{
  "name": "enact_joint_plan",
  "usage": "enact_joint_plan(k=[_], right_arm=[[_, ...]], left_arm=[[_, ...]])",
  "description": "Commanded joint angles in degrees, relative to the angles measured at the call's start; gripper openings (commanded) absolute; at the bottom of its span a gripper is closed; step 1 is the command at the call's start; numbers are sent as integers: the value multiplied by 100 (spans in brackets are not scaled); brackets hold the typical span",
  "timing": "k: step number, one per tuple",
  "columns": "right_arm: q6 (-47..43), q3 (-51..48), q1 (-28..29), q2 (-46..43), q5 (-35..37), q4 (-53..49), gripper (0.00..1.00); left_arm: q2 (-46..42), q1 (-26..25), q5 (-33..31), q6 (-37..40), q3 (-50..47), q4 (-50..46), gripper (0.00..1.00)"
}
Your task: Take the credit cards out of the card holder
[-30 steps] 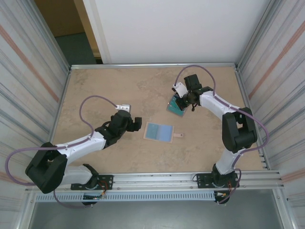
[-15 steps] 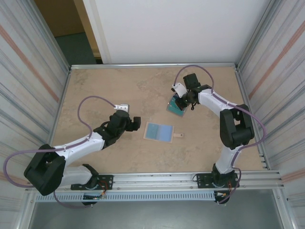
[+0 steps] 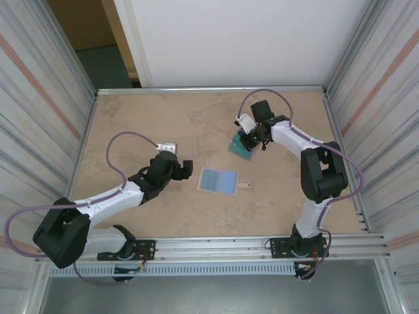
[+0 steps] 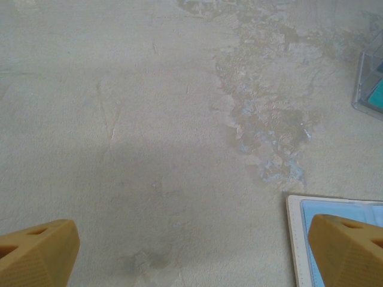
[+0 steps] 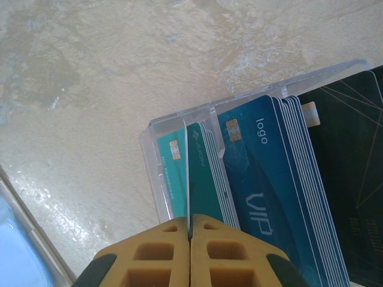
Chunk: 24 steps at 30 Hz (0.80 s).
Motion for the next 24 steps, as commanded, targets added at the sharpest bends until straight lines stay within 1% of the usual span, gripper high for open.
enact_joint_plan(k=[1,7,16,24], right_arm=[[-179,235,-11,146,57,-334,6],[-316,386,26,276,234,-534,7],[-418,582,136,436,494,-674,17],[-45,484,184,111,754,-518,24]], left_arm=[[-163,49,35,-103,-85,10,99],[-164,57,89,-63,-78,5,99],[-161,58,84,-70,-44,10,99],[-289,67,-49,-138,-74,-8,99]])
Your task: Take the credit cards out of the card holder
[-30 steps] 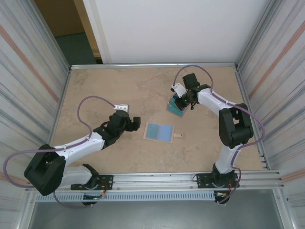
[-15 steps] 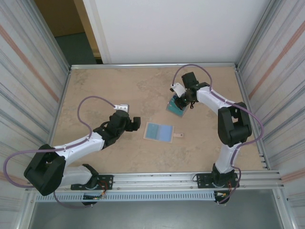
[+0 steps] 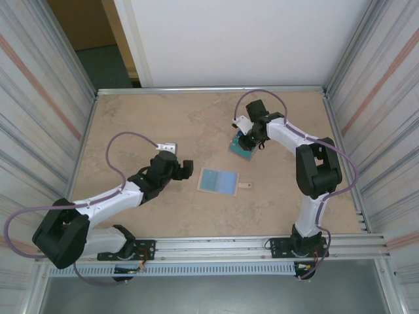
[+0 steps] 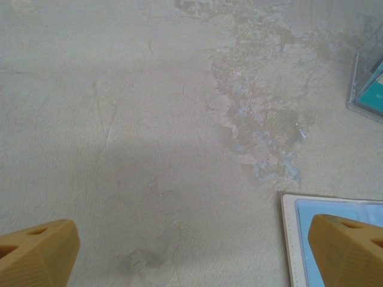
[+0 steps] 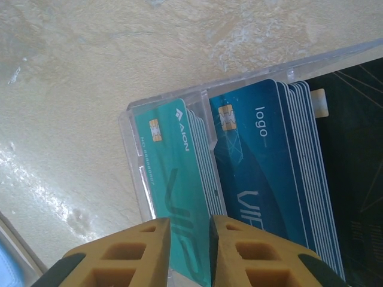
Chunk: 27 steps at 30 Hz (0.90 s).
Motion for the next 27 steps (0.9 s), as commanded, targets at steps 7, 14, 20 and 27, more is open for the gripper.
enact_joint_plan(k=[7,14,20,27], right_arm=[[1136,-369,439,-983,975,369,32],[2767,-895,1360,-1561,1625,702,32],[4073,-1157,2173,-1545,1813,636,39],[5190,-1186,2863,-1147,1753,399,44]], left_arm=[[-444,128,-162,-230,-153,138,99],[-806,335,-323,-491,-413,345,99],[-1209,692,-481,-768,-735,506,99],[-1560,1030,-581,-1086,-1089,619,99]])
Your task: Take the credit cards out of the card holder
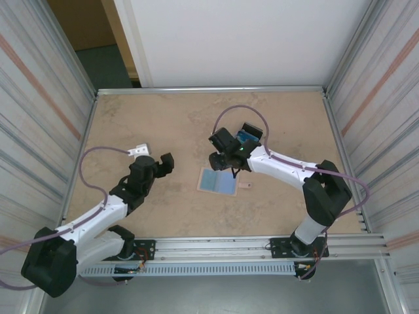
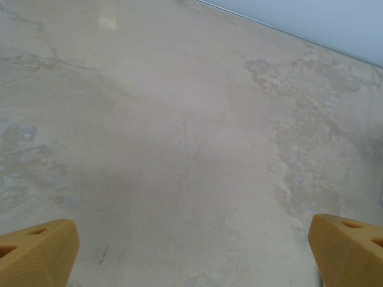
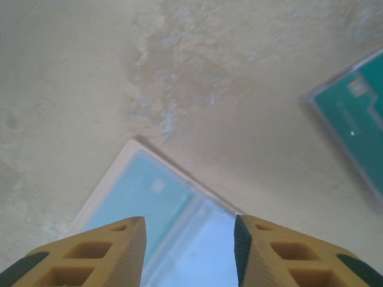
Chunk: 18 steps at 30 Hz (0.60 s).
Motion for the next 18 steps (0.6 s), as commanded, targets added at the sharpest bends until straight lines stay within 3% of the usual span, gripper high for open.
enact_joint_plan(k=[1,10,18], right_arm=[[885,25,271,285,168,-268,46],[1366,431,827,1108,8,-448,57],[1435,581,857,1419,-8,-425,62]], left_arm=[[-204,108,-269,-320,-172,186,99],[-241,206,-384,-389,-292,126,99],[-209,214,-410,-375,-300,71,99]])
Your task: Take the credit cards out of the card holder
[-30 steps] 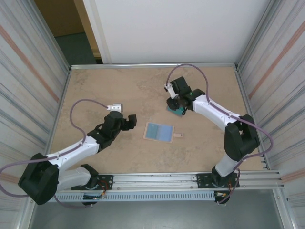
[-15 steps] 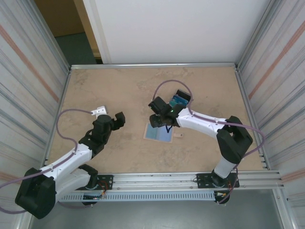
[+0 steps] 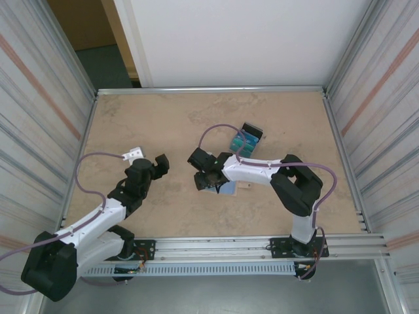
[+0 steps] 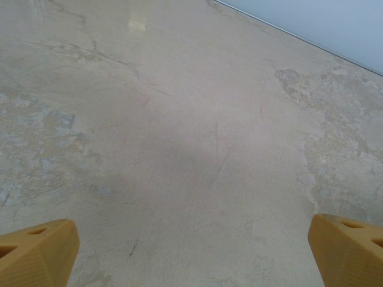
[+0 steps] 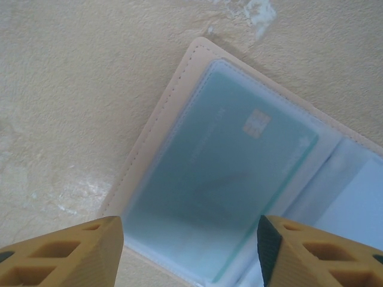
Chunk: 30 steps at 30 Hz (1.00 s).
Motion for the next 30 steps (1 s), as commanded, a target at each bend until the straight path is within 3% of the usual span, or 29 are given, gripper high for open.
enact_joint_plan(k=[1,14,30], right_arm=[[154,254,0,167,95,-179,62],[51,275,6,418,-20,-87,68],[-383,-485,-139,-18,-470,345,57]], left_arm=[[-55,47,-169,-94,-63,56,99],[47,48,-62,-74,-11,41,99],[39,49,112,55,122,-40,99]])
